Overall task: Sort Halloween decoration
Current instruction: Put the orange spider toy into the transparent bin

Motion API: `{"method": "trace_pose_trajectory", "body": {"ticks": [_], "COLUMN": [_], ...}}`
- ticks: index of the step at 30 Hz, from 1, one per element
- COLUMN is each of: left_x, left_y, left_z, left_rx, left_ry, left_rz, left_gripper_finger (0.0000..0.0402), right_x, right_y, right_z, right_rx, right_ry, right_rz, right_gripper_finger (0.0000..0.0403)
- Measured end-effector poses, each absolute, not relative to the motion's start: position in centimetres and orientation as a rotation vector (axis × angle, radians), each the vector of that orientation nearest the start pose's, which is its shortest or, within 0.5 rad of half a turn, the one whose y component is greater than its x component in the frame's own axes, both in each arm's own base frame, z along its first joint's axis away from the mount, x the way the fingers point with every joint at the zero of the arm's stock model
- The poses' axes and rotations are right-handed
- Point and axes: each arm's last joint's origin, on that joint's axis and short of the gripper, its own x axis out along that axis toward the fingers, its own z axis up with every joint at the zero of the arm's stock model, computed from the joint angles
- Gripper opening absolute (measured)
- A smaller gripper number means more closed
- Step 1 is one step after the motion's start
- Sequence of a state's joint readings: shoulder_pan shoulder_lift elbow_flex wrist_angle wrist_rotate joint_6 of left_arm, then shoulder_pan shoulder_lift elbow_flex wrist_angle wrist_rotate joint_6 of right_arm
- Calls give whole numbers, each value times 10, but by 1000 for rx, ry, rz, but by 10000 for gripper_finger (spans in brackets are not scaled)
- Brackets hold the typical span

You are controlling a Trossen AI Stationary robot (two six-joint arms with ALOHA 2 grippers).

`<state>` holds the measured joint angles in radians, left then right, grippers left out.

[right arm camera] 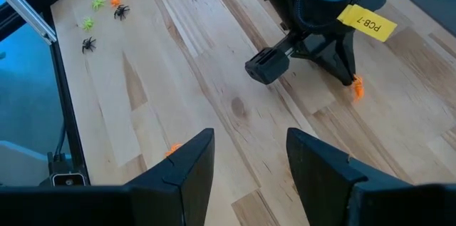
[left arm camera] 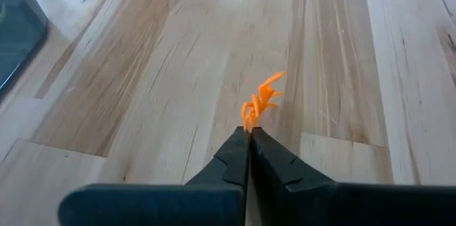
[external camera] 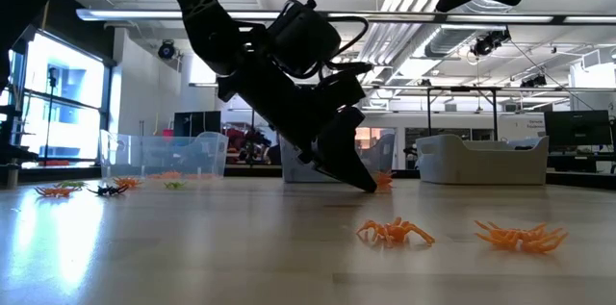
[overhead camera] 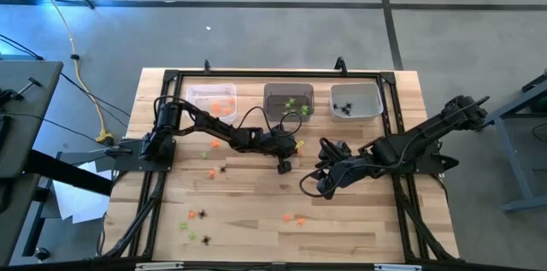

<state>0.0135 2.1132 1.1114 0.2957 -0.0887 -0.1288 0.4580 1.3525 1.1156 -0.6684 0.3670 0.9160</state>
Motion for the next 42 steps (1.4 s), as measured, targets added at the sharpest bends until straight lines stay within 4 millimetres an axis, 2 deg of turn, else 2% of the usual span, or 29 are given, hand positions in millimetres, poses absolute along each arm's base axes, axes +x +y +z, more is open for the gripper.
{"method": "trace_pose_trajectory", "body": {"ticks": [13,19,26,30,33,42], "left_x": [412,409,392,367,338,231], "left_y": [8,8,11,12,16,45], "left_z": [99,129,166,187,194,191], "left_rx": [-140,-133,-82,-67,-64,-168], "left_ry": [676,625,653,632,621,530], "left_rz": [157,168,240,287,347,639], "left_gripper_finger": [0,0,0,0,0,0], "right_x": [250,250,250,250,250,250], "right_y": [112,112,112,112,112,112], "right_z": [288,288,288,288,288,288], "right_rx": [500,500,500,500,500,500], "right_ry": [786,785,786,786,785,785], "right_rz": [-292,-292,-292,-292,-292,-293], "right_gripper_finger": [171,171,171,171,171,171]}}
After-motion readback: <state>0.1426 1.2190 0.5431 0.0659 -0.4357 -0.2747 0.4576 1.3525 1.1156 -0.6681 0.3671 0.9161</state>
